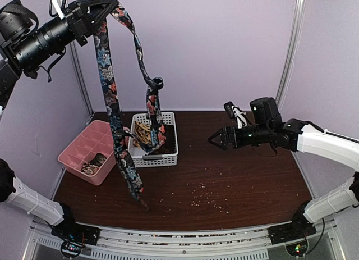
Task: Roll the ties
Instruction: Pick up the tie from the center of the board.
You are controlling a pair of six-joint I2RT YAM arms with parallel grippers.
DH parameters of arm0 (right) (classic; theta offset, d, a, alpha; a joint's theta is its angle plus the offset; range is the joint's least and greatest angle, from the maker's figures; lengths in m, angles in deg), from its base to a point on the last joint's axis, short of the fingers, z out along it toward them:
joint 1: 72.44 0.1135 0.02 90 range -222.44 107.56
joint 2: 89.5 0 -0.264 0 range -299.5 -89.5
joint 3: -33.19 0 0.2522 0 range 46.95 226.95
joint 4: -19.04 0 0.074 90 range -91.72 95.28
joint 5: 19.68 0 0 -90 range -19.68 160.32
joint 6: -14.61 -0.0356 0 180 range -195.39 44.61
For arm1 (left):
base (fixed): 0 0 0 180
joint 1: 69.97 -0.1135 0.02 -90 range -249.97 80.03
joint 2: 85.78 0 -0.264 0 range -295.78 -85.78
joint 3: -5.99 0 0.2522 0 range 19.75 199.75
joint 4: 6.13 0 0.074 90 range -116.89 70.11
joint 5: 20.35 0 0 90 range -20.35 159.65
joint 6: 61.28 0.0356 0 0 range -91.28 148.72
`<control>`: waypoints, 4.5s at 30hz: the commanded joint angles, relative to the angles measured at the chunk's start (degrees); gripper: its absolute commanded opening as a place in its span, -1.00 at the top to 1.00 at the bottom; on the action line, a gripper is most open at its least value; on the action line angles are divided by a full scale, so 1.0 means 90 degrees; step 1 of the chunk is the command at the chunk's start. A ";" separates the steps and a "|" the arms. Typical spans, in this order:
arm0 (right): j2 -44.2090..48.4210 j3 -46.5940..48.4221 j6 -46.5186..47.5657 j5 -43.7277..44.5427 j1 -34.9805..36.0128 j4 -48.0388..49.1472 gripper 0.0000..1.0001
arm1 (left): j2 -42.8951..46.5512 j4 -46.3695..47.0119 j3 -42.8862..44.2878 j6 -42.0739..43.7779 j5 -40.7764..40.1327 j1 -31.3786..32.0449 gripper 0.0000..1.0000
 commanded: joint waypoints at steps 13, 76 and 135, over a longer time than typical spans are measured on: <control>-0.1762 0.1033 -0.0075 0.0048 0.1481 0.0450 -0.59 | 0.1220 0.0438 -0.1885 -0.0361 -0.0460 -0.0009 1.00; -0.3625 0.3239 -0.0189 -0.0880 0.2091 0.3592 0.42 | 0.0857 0.0689 -0.2419 -0.0936 0.0180 -0.0156 1.00; 0.0361 0.3055 0.1839 0.1301 0.1074 0.1096 1.00 | -0.2833 0.5667 -0.5355 -0.0467 0.2960 0.0087 -0.30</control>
